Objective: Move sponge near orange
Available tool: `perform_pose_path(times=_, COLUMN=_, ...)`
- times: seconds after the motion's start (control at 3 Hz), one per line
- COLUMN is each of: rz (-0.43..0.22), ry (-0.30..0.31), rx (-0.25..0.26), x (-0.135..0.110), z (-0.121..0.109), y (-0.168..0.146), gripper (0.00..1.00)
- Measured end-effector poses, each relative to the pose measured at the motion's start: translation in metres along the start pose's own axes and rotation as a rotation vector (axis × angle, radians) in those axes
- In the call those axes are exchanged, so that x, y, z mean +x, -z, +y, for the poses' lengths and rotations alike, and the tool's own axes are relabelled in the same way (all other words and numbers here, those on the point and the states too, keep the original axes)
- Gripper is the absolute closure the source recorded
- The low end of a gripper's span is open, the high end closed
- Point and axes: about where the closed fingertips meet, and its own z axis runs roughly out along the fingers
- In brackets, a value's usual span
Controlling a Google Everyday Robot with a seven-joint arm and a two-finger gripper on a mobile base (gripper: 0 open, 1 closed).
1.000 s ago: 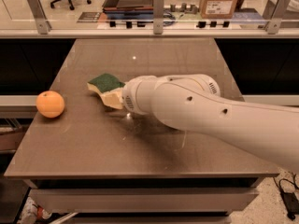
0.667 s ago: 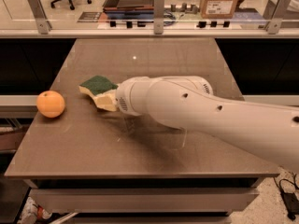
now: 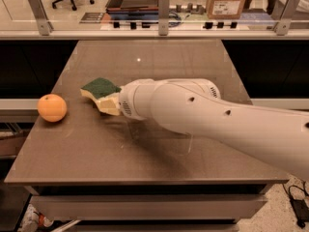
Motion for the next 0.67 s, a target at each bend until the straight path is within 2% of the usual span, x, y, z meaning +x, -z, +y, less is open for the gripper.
perform_pose_path(times=0.67, rz=-0.004, ry=0.006, rx=0.000, x=-0.0034, z=0.0026, y=0.0016, gripper=0.12)
